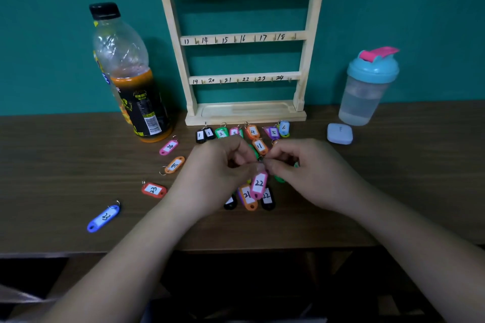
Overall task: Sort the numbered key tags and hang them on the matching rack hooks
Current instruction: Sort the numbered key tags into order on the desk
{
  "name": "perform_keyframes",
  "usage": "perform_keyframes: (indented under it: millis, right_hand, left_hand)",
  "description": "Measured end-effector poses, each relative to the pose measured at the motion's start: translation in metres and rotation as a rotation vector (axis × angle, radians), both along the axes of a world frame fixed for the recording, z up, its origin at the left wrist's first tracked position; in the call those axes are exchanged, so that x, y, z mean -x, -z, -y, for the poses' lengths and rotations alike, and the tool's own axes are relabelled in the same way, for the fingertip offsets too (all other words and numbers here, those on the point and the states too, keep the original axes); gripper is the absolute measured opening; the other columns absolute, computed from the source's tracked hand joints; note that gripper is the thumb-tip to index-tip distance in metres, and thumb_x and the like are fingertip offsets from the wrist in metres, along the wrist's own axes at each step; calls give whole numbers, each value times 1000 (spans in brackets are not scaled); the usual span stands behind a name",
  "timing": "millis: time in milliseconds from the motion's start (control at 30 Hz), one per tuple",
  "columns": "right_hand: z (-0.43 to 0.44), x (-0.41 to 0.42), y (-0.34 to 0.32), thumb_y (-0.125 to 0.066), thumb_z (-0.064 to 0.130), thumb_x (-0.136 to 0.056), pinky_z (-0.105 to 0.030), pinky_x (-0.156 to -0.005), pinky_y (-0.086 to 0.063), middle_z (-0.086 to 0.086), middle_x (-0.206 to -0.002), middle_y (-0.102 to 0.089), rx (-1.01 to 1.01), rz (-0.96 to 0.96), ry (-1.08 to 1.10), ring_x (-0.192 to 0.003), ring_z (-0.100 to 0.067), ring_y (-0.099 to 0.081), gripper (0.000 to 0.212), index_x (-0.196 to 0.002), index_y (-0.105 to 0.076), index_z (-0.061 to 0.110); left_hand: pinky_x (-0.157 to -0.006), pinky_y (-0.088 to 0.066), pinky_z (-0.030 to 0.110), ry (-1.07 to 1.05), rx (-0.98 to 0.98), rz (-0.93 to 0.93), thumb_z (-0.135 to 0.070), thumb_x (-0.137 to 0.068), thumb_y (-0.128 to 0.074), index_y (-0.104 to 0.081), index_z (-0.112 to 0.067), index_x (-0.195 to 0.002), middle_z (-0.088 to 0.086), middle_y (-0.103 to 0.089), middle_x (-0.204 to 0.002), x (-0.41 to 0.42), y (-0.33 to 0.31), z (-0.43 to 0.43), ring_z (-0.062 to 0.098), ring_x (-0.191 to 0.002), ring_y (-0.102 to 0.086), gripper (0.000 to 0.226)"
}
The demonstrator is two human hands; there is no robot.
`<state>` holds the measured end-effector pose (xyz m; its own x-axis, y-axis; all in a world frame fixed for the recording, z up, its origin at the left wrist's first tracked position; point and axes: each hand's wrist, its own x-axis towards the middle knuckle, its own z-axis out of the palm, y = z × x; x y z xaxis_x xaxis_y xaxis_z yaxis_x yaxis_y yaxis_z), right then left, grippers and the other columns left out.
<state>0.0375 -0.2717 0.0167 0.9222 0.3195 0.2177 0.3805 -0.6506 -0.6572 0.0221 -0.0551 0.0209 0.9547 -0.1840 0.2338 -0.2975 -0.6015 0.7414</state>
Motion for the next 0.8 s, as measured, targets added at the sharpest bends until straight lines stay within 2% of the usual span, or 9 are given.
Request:
perform_keyframes:
  millis: [133, 267, 433, 533, 667, 800]
  right_hand:
    - [4, 1, -6, -76, 21, -97, -30, -88, -55, 12, -89, -78, -128, -120, -28, -90, 1, -71, 13, -106, -77, 30]
    - [8, 2, -5, -76, 12, -93, -43, -96, -59, 8, -93, -80, -184, -208, -59, -93, -8, -75, 20, -106, -77, 28]
    - [9, 2, 1, -85, 23, -90, -33, -79, -58, 9, -88, -78, -130, -183, -57, -82, -6, -73, 10, -93, -76, 26]
    - [11, 0, 3, -85, 23, -90, -37, -84, -60, 7, -88, -78, -84, -207, -66, -83, -8, -74, 7, -92, -79, 25]
    - [9, 0, 5, -84, 25, -91, -34, -86, -60, 10, -90, -79, -39, -220, -93, -87, -3, -74, 5, -93, -80, 27]
    - [5, 1, 7, -83, 38, -90, -23, -72, -52, 13, -88, -74, 72, -146, -27, -84, 3, -66, 6, -91, -78, 34]
  left_hand:
    - [-58, -42, 14, -9, 35, 3, -30, -88, -84, -71, -27, -82, -9, -72, -72, 0, 0, 13, 1, -63, -63, 15]
    - [-59, -41, 12, -25, 19, 21, -28, -88, -84, -71, -26, -84, -9, -71, -71, 0, 3, 17, 1, -67, -63, 14]
    - [-61, -44, 14, -16, -53, 26, -33, -90, -82, -70, -30, -82, -12, -71, -77, -2, 6, 10, 3, -75, -64, 14]
    - [-66, -46, 18, 9, -85, 12, -33, -90, -82, -71, -32, -82, -16, -72, -80, -4, 7, 5, 0, -79, -65, 14]
    - [-66, -49, 24, -5, -92, 25, -35, -92, -79, -72, -32, -85, -13, -71, -82, -5, 5, -2, 0, -73, -63, 11]
    - [-68, -50, 25, -18, -135, 18, -39, -92, -78, -73, -35, -86, -15, -72, -82, -6, 2, -15, 2, -77, -65, 10]
